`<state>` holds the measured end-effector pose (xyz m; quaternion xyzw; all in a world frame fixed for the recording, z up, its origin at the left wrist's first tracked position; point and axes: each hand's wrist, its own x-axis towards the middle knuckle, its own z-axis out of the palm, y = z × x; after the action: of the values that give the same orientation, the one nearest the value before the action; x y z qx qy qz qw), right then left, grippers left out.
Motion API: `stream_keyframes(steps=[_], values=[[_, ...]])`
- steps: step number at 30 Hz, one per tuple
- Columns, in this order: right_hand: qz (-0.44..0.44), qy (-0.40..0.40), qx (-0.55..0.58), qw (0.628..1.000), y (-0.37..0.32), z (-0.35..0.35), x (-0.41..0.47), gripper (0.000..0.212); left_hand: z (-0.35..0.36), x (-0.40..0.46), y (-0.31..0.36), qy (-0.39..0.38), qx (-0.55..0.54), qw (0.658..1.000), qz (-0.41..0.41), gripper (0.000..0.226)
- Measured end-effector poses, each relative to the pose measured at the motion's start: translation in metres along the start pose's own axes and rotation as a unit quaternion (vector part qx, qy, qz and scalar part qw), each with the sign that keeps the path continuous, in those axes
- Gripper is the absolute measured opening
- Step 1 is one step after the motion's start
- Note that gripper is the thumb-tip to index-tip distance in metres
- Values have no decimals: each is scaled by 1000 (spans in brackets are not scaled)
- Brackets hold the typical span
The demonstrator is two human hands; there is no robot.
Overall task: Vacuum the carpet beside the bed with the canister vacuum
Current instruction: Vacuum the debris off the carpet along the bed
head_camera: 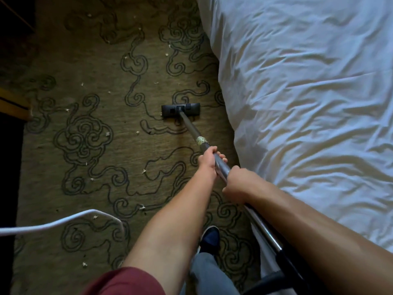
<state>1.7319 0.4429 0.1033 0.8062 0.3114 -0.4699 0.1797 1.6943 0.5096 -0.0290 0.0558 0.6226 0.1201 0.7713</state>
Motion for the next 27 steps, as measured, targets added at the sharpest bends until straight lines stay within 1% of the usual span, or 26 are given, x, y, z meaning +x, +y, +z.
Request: stream_keyframes(steps=[5,8,11,15,19,23,27], values=[[-10,20,-8,1000,-22,-33,39,34,19,29,46,2,0,1000,2,11],[-14,36,-8,999,-36,-56,59,37,31,42,74,-10,6,1000,6,9],[-19,43,-3,999,-60,-89,82,41,47,62,118,-18,-10,1000,8,13],[-17,48,18,999,-104,-145,118,42,76,92,195,-31,0,999,8,25],[5,47,31,998,-158,-208,158,39,100,123,277,-38,5,999,9,21],[11,53,51,997,-205,-257,190,35,123,149,349,-43,12,999,8,30],[10,41,64,997,-254,-313,223,35,143,176,423,-50,11,999,16,32]])
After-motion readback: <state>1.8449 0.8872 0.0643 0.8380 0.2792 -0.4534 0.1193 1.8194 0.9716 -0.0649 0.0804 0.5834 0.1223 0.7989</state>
